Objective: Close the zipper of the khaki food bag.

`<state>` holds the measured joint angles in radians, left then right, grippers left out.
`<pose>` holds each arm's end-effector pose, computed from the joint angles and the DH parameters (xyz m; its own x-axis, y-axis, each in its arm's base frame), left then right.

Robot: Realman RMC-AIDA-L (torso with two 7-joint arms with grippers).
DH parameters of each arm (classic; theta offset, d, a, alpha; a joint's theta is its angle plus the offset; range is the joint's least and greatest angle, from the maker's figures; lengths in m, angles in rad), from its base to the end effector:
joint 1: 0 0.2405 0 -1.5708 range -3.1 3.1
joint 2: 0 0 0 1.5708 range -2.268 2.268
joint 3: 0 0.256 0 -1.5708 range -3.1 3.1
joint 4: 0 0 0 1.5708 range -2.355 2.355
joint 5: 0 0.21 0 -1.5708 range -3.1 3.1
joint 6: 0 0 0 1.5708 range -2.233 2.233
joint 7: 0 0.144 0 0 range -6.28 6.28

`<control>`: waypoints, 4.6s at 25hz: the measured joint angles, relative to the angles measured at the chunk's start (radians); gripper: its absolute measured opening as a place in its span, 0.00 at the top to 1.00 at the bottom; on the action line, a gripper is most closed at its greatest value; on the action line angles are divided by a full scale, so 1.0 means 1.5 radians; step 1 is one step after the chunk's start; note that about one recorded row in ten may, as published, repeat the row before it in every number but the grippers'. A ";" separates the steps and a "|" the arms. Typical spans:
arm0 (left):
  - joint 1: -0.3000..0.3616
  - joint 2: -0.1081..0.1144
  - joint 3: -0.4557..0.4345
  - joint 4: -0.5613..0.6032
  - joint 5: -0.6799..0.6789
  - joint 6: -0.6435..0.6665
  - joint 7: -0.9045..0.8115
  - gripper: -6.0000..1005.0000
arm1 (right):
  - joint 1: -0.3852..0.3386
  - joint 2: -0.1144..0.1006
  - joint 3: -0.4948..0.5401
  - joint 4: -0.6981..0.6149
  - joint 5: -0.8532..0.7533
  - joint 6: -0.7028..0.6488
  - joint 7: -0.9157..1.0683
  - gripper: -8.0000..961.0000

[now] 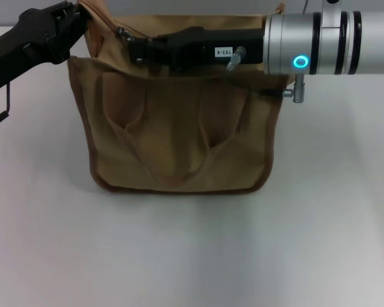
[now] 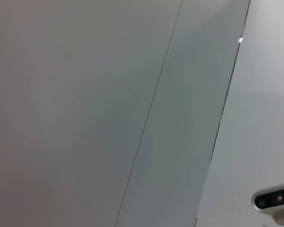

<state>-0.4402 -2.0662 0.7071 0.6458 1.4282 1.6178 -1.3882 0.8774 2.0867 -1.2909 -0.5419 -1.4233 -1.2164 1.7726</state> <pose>-0.2442 0.3342 0.0588 0.4581 0.1388 0.8780 0.5602 -0.8120 -0.1639 0.0931 0.3969 -0.0660 0.6746 -0.4774 -0.5631 -0.4967 -0.8578 0.1322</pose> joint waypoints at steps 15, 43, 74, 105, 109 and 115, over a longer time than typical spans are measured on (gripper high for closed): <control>0.001 0.000 0.000 0.000 0.000 0.006 -0.006 0.97 | -0.019 -0.004 0.003 -0.005 -0.004 -0.008 -0.002 0.94; -0.008 -0.001 0.000 0.000 -0.001 0.019 -0.009 0.97 | 0.004 0.001 -0.057 -0.034 -0.003 0.025 0.021 0.81; 0.004 0.001 0.000 -0.008 -0.001 0.015 -0.002 0.97 | -0.053 -0.003 -0.022 -0.083 -0.004 -0.005 0.020 0.99; 0.030 0.004 -0.066 -0.076 -0.001 -0.005 0.042 0.97 | -0.051 -0.005 -0.021 -0.083 -0.005 -0.013 0.016 0.98; 0.030 0.005 -0.069 -0.087 -0.001 -0.005 0.049 0.97 | -0.051 -0.005 -0.021 -0.084 -0.005 -0.013 0.016 0.98; 0.033 0.003 -0.069 -0.093 -0.001 -0.013 0.052 0.97 | -0.051 -0.005 -0.021 -0.085 -0.006 -0.020 0.016 0.99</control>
<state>-0.3902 -2.0611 0.6037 0.5064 1.4270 1.5989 -1.3101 0.8005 2.0786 -1.3223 -0.6694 -1.4326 -1.2464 1.7962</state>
